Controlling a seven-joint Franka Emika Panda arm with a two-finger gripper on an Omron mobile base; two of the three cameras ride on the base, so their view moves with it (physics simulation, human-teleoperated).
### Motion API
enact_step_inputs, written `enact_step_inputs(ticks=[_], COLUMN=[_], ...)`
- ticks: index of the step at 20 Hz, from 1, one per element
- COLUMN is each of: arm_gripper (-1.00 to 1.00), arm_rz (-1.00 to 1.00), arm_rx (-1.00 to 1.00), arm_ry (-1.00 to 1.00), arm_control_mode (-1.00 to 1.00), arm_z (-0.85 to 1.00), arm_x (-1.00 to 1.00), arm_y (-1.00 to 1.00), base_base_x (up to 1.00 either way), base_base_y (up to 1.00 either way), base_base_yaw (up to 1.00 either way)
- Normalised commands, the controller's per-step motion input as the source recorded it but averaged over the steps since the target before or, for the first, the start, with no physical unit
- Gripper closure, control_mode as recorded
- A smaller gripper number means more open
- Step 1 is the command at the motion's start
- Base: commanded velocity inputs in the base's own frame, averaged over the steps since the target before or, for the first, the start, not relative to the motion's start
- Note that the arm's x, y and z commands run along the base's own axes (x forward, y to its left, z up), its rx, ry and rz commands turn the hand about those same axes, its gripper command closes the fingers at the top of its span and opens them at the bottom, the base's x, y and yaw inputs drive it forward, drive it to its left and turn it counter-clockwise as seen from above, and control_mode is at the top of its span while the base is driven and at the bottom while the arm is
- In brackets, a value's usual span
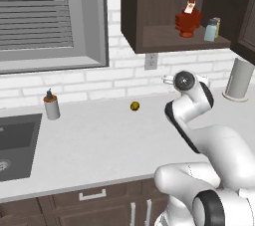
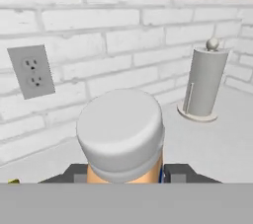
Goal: Put the shaker and condiment bottle from the counter next to their counterparts in the cabinet.
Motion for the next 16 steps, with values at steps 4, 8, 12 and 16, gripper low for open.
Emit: enact_step_inputs(ticks=[4,8,12,16], arm_gripper=[1.0,1.0,1.0,1.0], arm_rz=[0.13,0.11,0.09,0.06], arm_rx=[0.0,0.0,0.0,0.0], arm_ry=[-0.03,-0.03,-0.02,0.0], arm_control_mode=[-1.0,-1.0,-1.0,-1.0], arm_z=[0.59,0.64,0.68,0.72], arm_x=[-0.09,-0.11,-0.17,-0.1], arm_y=[-0.02,-0.01,-0.01,0.0], base_base_x=[0.0,0.0,0.0,0.0], base_base_y=[0.0,0.0,0.0,0.0], base_base_yaw=[0.0,0.0,0.0,0.0])
